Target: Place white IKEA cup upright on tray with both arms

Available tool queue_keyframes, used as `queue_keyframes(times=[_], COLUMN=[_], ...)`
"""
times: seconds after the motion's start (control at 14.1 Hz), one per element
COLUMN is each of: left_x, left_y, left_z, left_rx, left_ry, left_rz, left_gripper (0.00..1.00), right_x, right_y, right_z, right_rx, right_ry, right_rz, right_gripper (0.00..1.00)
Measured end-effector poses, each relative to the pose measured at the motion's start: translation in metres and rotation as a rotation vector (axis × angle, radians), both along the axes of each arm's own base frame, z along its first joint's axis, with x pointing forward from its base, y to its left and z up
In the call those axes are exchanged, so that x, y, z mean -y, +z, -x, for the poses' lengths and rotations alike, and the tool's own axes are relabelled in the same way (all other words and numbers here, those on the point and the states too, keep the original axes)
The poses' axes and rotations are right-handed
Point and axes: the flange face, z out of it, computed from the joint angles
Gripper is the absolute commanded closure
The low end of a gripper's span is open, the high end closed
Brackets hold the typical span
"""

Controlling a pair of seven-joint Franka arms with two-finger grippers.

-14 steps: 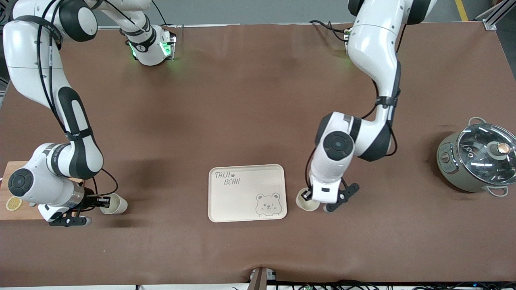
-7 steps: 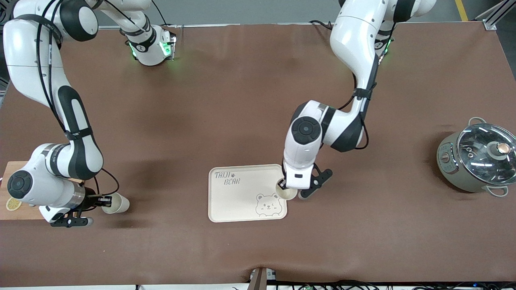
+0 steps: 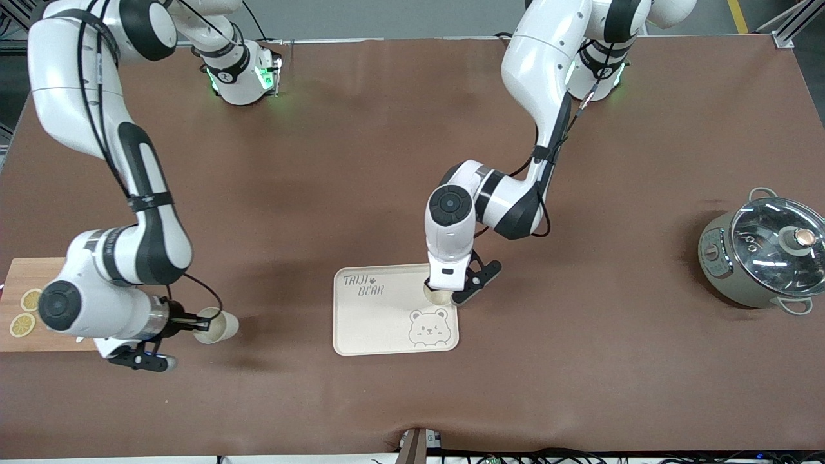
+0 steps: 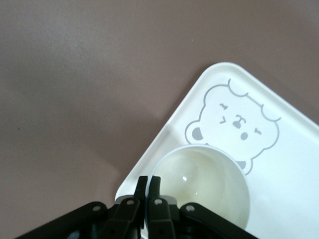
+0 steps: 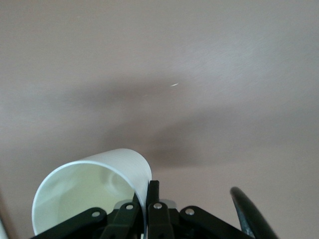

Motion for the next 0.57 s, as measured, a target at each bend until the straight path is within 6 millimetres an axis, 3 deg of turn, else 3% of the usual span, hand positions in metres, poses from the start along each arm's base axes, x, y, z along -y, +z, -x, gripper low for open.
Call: queue_keyframes(times=[0.07,0.21,0.28,0.36,0.43,0.57], left_x=[0.002,0.005,0.006,0.006,0.006,0.007], left_y=[-0.002,-0.003,-0.002,0.0,0.0,0.001], left_z=[0.001,0.002,0.001,0.0,0.0,0.0], left_rx=[0.001,0.009,0.018,0.025,0.028,0.03], left_ry=[-0.003,-0.008,-0.01,-0.011,-0.011,-0.011], left_rz=[-0.001,0.002,0.008,0.012,0.014,0.015], left_gripper=[0.95,0.68,0.63,0.45,0.34,0.33], right_x=[-0.018,-0.055,-0.076,-0.096,-0.118,-0.165], right_y=[0.001,0.002,0.002,0.002,0.002,0.003], right_z=[0.002,0.006,0.01,0.014,0.019,0.032], right_rx=[-0.003,-0.012,-0.016,-0.02,-0.023,-0.027], right_ry=[-0.028,-0.091,-0.122,-0.153,-0.184,-0.234], right_rz=[0.002,0.007,0.01,0.012,0.015,0.021], right_gripper=[1.0,1.0,1.0,1.0,1.0,1.0])
